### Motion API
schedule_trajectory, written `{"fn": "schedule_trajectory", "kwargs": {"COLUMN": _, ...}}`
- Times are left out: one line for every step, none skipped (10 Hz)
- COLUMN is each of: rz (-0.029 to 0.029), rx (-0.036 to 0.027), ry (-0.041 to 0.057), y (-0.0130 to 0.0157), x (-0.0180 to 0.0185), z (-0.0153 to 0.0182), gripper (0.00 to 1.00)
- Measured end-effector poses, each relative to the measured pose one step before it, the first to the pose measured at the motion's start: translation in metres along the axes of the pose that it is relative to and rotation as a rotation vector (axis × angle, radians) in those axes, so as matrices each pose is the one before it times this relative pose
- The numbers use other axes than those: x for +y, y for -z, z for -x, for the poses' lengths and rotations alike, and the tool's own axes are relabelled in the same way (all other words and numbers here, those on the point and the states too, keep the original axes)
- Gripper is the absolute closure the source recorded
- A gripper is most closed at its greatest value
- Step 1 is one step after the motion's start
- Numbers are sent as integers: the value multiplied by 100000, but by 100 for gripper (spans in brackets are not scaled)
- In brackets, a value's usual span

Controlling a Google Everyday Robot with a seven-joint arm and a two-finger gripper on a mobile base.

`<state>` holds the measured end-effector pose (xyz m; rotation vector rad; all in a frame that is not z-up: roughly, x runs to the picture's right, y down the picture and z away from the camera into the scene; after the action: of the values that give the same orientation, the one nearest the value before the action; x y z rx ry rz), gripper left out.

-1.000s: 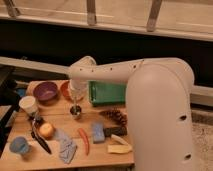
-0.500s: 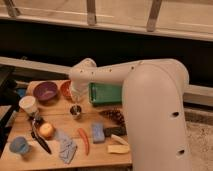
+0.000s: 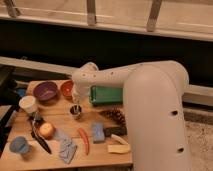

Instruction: Place fork in metal cup

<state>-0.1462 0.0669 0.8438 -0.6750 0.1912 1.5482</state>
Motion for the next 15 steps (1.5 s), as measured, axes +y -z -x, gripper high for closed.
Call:
{"fn": "schedule_trajectory", "kwargs": {"rz": 257, "rx": 133, "ry": -213, "y": -120, "x": 124, "z": -162, "gripper": 100}}
{"fn": "schedule_trajectory", "kwargs": {"rz": 250, "rx": -107, "ry": -343, "y": 11, "x": 56, "z": -122, "gripper": 100}}
{"fn": "schedule_trajectory", "kwargs": {"rz": 110, "rx": -79, "ry": -350, "y": 3, "x": 23, "z": -229, "gripper": 100}}
{"fn": "schedule_trajectory", "kwargs": {"rz": 72, "rx": -16, "ry": -173, "y": -15, "x": 29, "z": -150, "gripper": 100}}
{"fn": "schedule_trajectory", "kwargs": {"rz": 372, "rx": -46, "ry": -205, "y": -48, "x": 183, "z": -211, "gripper": 100}}
{"fn": "schedule_trajectory", "kwargs": {"rz": 238, "rx": -104, "ry": -94, "y": 10, "x": 163, "z": -234, "gripper": 100}}
{"fn": "schedule_trajectory", "kwargs": {"rz": 231, "rx": -26, "ry": -172, "y": 1, "x": 103, "z": -181, "gripper": 100}}
{"fn": "schedule_trajectory", "kwargs": {"rz": 178, "rx": 35, "ry": -147, "y": -21, "x": 92, "z": -155, "gripper": 100}}
{"fn": "schedule_trajectory", "kwargs": {"rz": 96, "rx": 5, "ry": -60, "y": 0, "x": 109, "z": -121, "gripper": 100}}
{"fn": "schedule_trajectory", "kwargs": {"rz": -38, "rx": 235, "ry": 26, "y": -84, "x": 74, "z": -160, "gripper": 100}}
{"fn": "schedule_trajectory", "kwargs": {"rz": 87, "rx": 3, "ry": 142, "y": 30, "x": 151, "z": -48, "gripper": 100}}
{"fn": "schedule_trajectory", "kwargs": {"rz": -24, "rx": 262, "ry": 246, "y": -63, "x": 134, "z": -102, "gripper": 100}}
{"fn": "schedule_trajectory", "kwargs": {"rz": -63, "rx": 576, "ry": 189, "y": -152, "x": 119, "z": -173, "gripper": 100}}
{"fn": "schedule_trajectory", "kwargs": {"rz": -29, "rx": 477, "ry": 3, "y": -55, "x": 49, "z": -103, "gripper": 100}}
{"fn": "schedule_trajectory", "kwargs": {"rz": -266, "rx": 1119, "ry": 510, "y": -200, "x": 23, "z": -259, "gripper": 100}}
